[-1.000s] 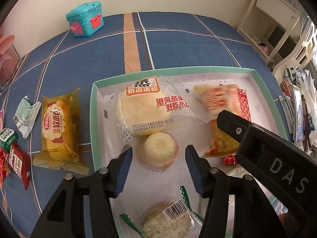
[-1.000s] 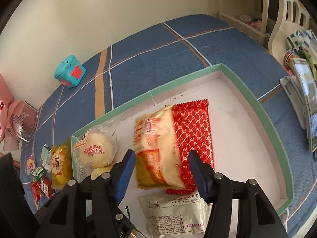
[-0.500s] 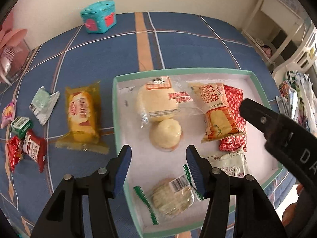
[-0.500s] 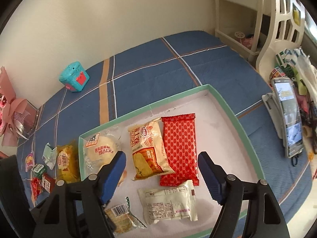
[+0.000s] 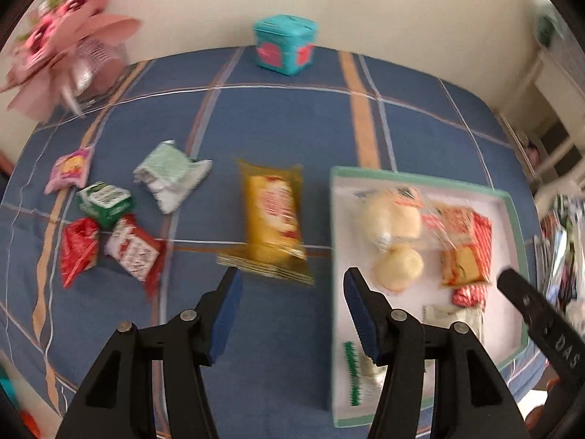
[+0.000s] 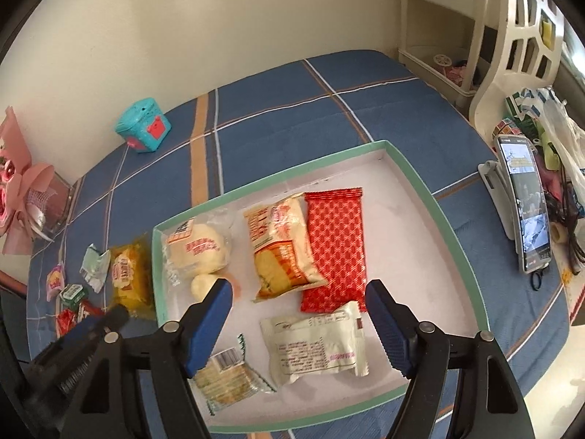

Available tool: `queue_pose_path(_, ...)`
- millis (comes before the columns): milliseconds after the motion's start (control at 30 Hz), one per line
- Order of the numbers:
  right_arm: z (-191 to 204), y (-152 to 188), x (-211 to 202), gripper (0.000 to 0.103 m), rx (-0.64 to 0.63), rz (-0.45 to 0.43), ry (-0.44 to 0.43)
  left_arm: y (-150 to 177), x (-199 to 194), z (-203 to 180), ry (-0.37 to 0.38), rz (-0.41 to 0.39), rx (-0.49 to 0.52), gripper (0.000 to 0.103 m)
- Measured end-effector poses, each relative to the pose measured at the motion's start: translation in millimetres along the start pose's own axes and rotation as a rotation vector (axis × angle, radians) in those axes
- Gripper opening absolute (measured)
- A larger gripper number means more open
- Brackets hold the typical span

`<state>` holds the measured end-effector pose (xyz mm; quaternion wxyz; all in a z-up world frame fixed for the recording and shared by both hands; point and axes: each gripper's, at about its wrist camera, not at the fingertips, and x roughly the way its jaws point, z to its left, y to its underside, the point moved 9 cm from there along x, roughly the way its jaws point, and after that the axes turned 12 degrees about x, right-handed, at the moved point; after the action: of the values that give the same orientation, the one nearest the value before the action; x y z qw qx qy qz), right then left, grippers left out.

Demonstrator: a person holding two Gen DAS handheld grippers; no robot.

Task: Organize snacks
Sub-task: 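Withdraw both open tools from the tray back toward the snack pile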

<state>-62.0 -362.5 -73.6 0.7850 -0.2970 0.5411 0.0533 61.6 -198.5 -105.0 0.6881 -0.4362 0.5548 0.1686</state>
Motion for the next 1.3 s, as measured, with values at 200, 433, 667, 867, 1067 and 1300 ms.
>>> queue_pose_path(200, 23.3, 9.0, -7.8, 0.078, -0.068, -0.004, -0.006, -2.6, -9.8, 33.8, -0.035, -0.026, -0.065, 0.076)
queue_pose_path(433, 42.9, 15.9, -11.6, 0.081, -0.091, -0.008, -0.019, -4.0, -16.6, 47.1, -0.048, -0.040, -0.091, 0.081)
queue_pose_path(667, 51.6, 20.1, -9.4, 0.099, -0.125, -0.019, 0.010, -4.3, -15.9, 57.0, -0.089, -0.050, -0.106, 0.091)
queue_pose_path(867, 53.3, 22.5, -7.9, 0.103, -0.142, -0.024, 0.021, -3.8, -15.0, 65.9, -0.116, -0.060, -0.126, 0.097)
queue_pose_path(1067, 57.3, 24.7, -5.1, 0.103, -0.145, -0.021, 0.018, -2.3, -13.8, 68.8, -0.111, -0.062, -0.129, 0.099)
queue_pose_path(1300, 83.0, 39.4, 2.6, 0.103, -0.158, 0.015, -0.026, -0.9, -15.4, 84.8, -0.108, -0.068, -0.137, 0.099)
